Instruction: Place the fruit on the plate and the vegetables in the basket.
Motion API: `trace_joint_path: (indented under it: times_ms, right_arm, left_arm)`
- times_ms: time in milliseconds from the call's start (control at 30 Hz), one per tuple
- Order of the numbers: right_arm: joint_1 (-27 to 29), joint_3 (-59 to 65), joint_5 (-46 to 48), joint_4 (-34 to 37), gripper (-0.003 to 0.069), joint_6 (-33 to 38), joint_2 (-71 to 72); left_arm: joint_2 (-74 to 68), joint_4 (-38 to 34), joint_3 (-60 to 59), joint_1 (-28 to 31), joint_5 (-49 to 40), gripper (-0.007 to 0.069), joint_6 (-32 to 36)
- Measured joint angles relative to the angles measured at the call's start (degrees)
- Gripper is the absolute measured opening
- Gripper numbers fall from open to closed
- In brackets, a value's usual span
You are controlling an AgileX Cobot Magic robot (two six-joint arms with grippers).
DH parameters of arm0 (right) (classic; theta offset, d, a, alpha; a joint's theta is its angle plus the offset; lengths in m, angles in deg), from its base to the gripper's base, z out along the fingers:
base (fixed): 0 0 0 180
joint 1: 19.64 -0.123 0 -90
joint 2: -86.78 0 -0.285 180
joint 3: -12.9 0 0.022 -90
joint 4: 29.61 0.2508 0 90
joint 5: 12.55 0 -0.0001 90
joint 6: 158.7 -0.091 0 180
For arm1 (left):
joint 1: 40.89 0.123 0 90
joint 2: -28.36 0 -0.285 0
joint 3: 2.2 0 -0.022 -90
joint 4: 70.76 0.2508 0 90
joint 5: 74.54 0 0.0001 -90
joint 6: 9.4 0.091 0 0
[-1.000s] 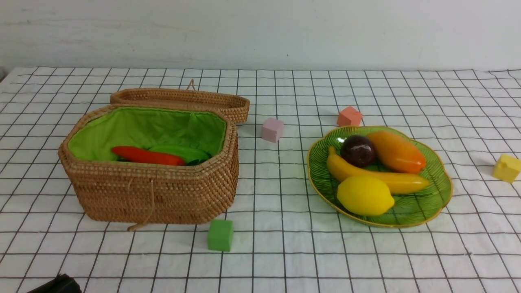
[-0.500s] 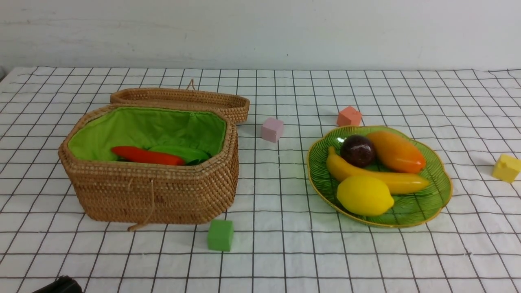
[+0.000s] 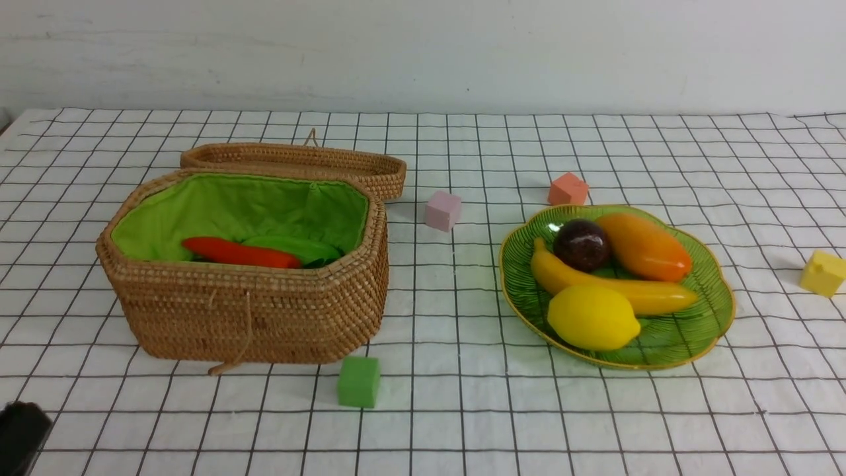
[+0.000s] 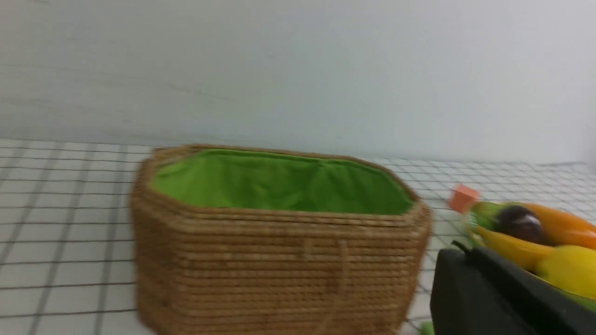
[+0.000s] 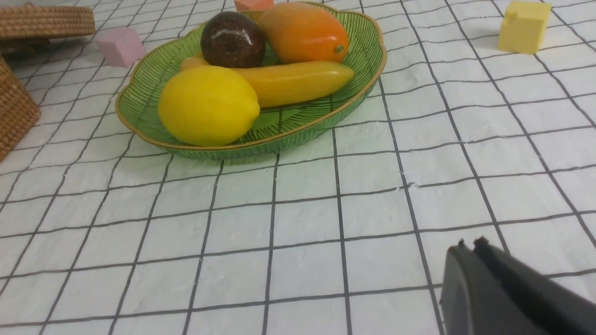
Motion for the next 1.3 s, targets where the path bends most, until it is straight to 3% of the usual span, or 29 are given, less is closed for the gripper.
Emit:
trace_joint_path:
  times_ms: [267,300,333,367,467,533,633,1300]
  right_arm:
    - [0.0,0.0,0.02,0.0,0.0017,0.0,0.0]
    - [0.0,0.0,0.02,0.0,0.0019,0.0,0.0]
    - [0.0,0.0,0.02,0.0,0.0019,0.0,0.0]
    - [0.0,0.0,0.02,0.0,0.0021,0.0,0.06]
    - [0.0,0.0,0.02,0.0,0.0025,0.0,0.06]
    - [0.0,0.0,0.02,0.0,0.0027,0.06,0.06]
    - [0.0,0.0,0.02,0.0,0.0029,0.06,0.06]
    - [0.0,0.0,0.02,0.0,0.0056,0.11,0.06]
  left_arm:
    - [3.81,2.83,-1.08,8.49,-7.9,-0.0013,-3.48]
    - [3.81,8.6,-1.08,9.11,-11.37,-0.0013,-7.77]
    - [3.81,9.37,-1.08,9.1,-12.37,-0.0013,-8.4]
    - [3.81,15.68,-1.08,9.18,-16.19,-0.0013,-13.52]
    - [3.81,24.77,-1.2,9.18,-24.22,-0.0013,-25.58]
    - [3.81,27.65,-1.27,9.18,-26.57,-0.0013,-32.96]
    - [3.81,28.46,-1.27,9.18,-26.63,-0.0013,-38.7]
    - [3.81,28.83,-1.27,9.18,-26.57,-0.0013,-41.57]
